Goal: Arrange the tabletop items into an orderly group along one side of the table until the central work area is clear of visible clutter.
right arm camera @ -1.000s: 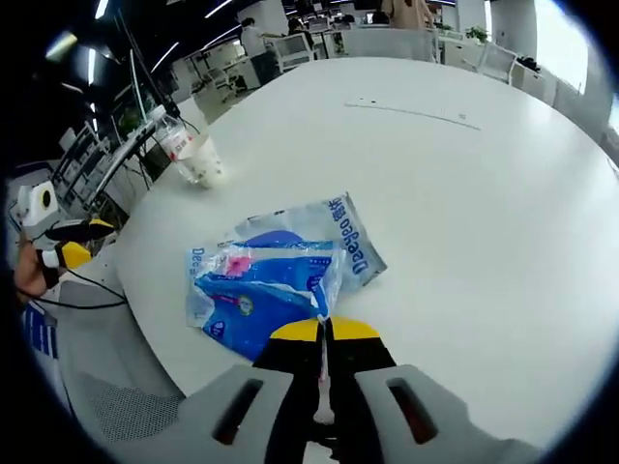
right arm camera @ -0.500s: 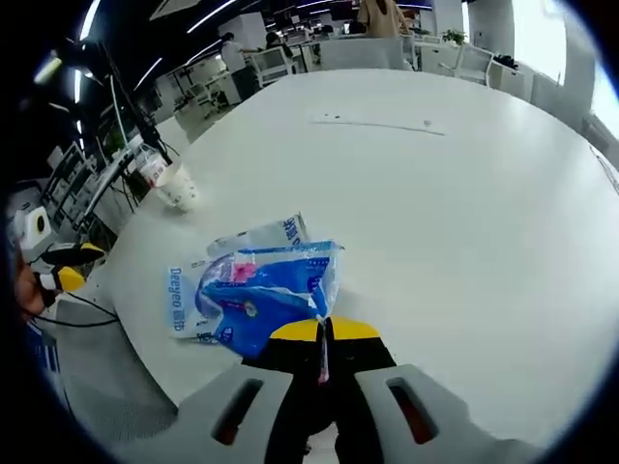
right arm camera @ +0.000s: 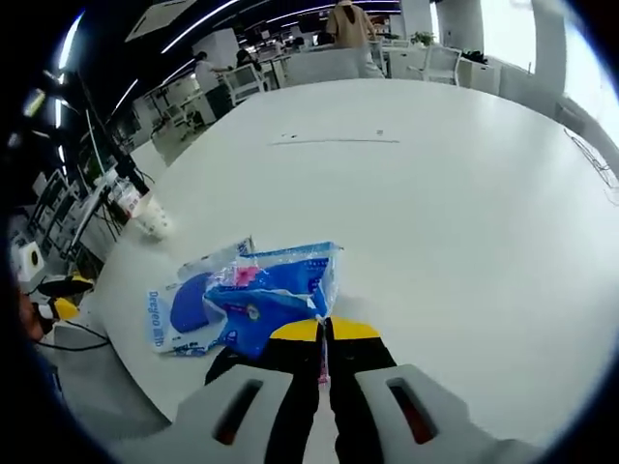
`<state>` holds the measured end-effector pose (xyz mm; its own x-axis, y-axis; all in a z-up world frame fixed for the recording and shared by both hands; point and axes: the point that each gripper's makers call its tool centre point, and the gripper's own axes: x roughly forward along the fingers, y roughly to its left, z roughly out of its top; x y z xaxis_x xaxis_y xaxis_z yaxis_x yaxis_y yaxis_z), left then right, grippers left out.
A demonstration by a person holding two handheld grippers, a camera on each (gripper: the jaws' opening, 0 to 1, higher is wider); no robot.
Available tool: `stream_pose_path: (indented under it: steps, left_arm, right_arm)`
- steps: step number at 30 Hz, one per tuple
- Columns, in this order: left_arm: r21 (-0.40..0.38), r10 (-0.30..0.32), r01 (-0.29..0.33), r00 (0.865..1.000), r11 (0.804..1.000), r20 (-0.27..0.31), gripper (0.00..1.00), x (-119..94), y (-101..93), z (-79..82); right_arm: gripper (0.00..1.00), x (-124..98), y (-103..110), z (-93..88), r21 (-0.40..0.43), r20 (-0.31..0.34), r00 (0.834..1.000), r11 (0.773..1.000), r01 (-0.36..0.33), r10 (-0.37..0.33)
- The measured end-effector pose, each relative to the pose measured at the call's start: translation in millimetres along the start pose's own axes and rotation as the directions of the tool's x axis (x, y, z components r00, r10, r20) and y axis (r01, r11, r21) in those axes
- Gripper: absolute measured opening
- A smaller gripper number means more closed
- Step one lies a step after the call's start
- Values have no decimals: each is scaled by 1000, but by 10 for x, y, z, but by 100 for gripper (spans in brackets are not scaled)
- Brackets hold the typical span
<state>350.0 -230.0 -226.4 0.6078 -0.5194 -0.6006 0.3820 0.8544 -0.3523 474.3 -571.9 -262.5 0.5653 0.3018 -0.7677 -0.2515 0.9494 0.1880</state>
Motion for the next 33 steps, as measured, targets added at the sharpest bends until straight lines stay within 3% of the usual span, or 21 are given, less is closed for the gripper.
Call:
stream_pose_path:
  steps: [15, 33]
  left_arm:
    - [-2, 3, -3, 1000, 1000, -3, 48, 12, -23, -1]
    - [-13, -2, 2, 1000, 1000, -13, 48, 10, -13, -49]
  right_arm:
    - [0, -81, -395, -31, 49, -5, 996, 995, 91, -91]
    - [5, 25, -362, -154, 0, -52, 993, 994, 111, -111]
